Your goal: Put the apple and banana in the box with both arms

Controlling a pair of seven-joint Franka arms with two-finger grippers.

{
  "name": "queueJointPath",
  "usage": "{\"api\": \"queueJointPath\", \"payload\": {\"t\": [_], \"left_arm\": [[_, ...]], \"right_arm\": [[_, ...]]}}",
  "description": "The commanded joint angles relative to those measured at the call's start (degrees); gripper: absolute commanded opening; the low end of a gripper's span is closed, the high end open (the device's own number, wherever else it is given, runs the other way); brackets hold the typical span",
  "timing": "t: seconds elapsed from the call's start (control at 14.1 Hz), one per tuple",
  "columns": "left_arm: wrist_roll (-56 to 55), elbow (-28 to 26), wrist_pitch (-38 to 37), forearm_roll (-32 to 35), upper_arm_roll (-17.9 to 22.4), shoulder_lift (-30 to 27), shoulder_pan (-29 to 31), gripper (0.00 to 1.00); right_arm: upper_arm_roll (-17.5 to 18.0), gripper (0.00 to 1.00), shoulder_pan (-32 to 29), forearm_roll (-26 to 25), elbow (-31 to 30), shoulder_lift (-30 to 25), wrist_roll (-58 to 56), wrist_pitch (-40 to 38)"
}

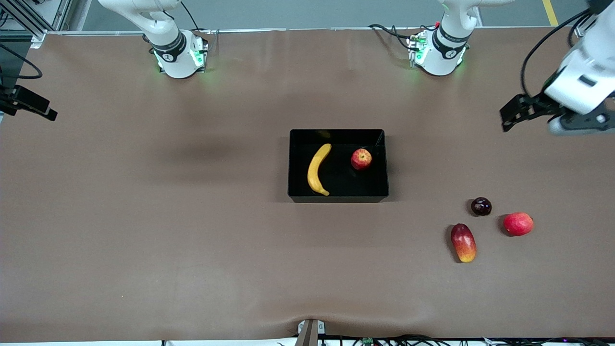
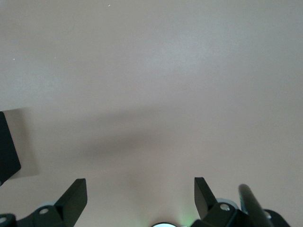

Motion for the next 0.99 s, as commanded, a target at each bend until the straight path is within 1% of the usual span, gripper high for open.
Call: {"api": "queueJointPath", "payload": {"t": [0.0, 0.07, 0.28, 0.43, 0.5, 0.64, 0.78, 0.92], "left_arm": [[0.68, -6.01, 0.34, -1.23, 0.9, -5.25, -0.38, 1.0], [0.77, -7.41, 0.77, -1.15, 1.07, -6.48, -0.38, 1.0], [4.18, -7.95, 1.56, -1.23, 3.27, -8.15, -1.0, 1.0], [7.96, -6.12, 1.92, -2.63, 4.41, -7.64, -0.56, 1.0], [8.24, -4.98, 1.57, -2.64, 4.5, -7.28, -0.39, 1.0], [8.15, -4.53, 1.57, -2.73, 4.42, -6.67, -0.3, 1.0], [7.45, -2.16, 0.69, -2.73, 4.16, -4.74, -0.73, 1.0], [8.06, -1.89, 0.42, -2.64, 4.07, -4.47, -0.47, 1.0]], "right_arm": [[0.78, 1.0, -1.22, 0.93, -0.43, -0.55, -0.74, -0.17], [0.78, 1.0, -1.13, 0.93, -0.43, -0.55, -0.74, -0.26], [0.78, 1.0, -1.22, 0.93, -0.43, -0.55, -0.74, -0.26], [0.78, 1.0, -1.22, 0.93, -0.43, -0.55, -0.83, -0.17], [0.78, 1.0, -1.13, 0.93, -0.43, -0.55, -1.27, -0.17], [0.78, 1.0, -1.31, 0.84, -0.43, -0.55, -2.85, -0.08], [0.78, 1.0, -1.31, 0.84, -0.51, -0.55, -2.94, -0.17], [0.78, 1.0, -1.22, 0.84, -0.43, -0.46, -2.94, 0.01]]}}
